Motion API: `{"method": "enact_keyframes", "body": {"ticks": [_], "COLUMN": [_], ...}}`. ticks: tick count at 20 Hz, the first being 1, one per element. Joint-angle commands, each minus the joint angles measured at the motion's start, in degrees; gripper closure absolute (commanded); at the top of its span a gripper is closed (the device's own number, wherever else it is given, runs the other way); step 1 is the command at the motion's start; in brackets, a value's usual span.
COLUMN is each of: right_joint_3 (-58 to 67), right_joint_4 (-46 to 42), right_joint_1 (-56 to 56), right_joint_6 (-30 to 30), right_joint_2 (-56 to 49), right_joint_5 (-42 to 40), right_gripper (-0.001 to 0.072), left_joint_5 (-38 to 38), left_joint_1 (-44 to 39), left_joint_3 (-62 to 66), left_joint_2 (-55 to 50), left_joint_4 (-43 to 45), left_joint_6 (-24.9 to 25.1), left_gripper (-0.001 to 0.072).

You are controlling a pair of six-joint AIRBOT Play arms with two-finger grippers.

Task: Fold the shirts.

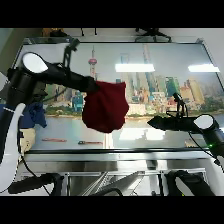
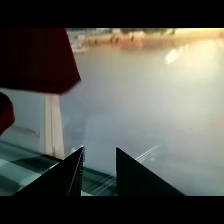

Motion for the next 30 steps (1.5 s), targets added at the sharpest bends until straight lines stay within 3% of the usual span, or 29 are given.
{"method": "enact_keyframes", "body": {"ticks": [1, 2, 3, 4, 5, 8, 10, 15, 19, 20, 21, 22, 25, 28, 29, 30], "right_joint_3": [0.22, 0.61, 1.55, 3.41, 5.9, 12.33, 11.69, 9.55, 9.57, 9.66, 9.79, 9.88, 9.92, 9.92, 9.92, 9.92], "right_joint_4": [1.66, 2.12, 2.12, 2.12, 2.12, 2.21, 3.48, 14.51, 16.17, 17.64, 19.04, 20.81, 24.79, 24.79, 24.81, 24.81], "right_joint_1": [-0.02, -0.09, -0.28, -1.14, -2.4, -6.14, -5.75, 1.42, 9.55, 11.21, 12.2, 12.79, 13.16, 13.35, 13.57, 13.75], "right_joint_6": [-0.35, -0.37, -0.44, -0.72, -1.27, -2.14, -3.04, -16.11, -19.54, -20.9, -22.27, -23.8, -26.14, -26.12, -26.12, -26.12], "right_joint_2": [-0.22, -0.68, -1.4, -2.25, -3.32, -8.76, -12.9, -25.49, -34.95, -36.7, -37.77, -38.49, -38.93, -38.95, -38.95, -38.95], "right_joint_5": [1.51, 1.31, 1.42, 2.03, 3.13, 6.49, 6.54, 1.9, -2.99, -3.41, -3.85, -4.11, -4.42, -4.7, -4.74, -4.79], "right_gripper": [0.0467, 0.0467, 0.0445, 0.0326, 0.0273, 0.0273, 0.0273, 0.0281, 0.0285, 0.0301, 0.0425, 0.0476, 0.0476, 0.0476, 0.0477, 0.0496], "left_joint_5": [7.54, 10.34, 12.02, 11.13, 7.72, -7.43, -11.43, 1.07, 17.59, 21.42, 24.76, 27.89, 32.59, 32.28, 31.87, 31.15], "left_joint_1": [-6.82, -7.43, -7.1, -5.75, -3.3, 6.1, 9.99, 9.64, 4.63, 3.13, 1.62, -0.17, -3.69, -5.22, -5.27, -5.25], "left_joint_3": [-9.92, -11.96, -12.85, -12.09, -9.84, -4.33, -10.69, -46.66, -65.0, -67.1, -68.19, -68.61, -67.6, -63.93, -62.16, -60.13], "left_joint_2": [1.73, 1.73, 1.66, 1.62, 1.66, 1.92, 5.05, 19.15, 26.05, 26.97, 27.34, 27.1, 22.49, 15.32, 13.27, 11.56], "left_joint_4": [4.52, 4.59, 4.68, 4.68, 4.68, 4.61, 4.66, 4.55, 1.66, -0.79, -2.99, -3.45, -3.39, -2.95, -2.91, -2.91], "left_joint_6": [-1.73, -1.73, -2.32, -2.32, -2.38, -4.79, -5.35, -5.18, -7.13, -7.13, -7.1, -7.15, -8.2, -8.13, -7.76, -6.67], "left_gripper": [0.0625, 0.0171, 0.0029, 0.003, 0.0031, 0.0031, 0.0031, 0.0032, 0.0032, 0.0033, 0.0035, 0.0052, 0.0052, 0.0053, 0.0101, 0.0331]}}
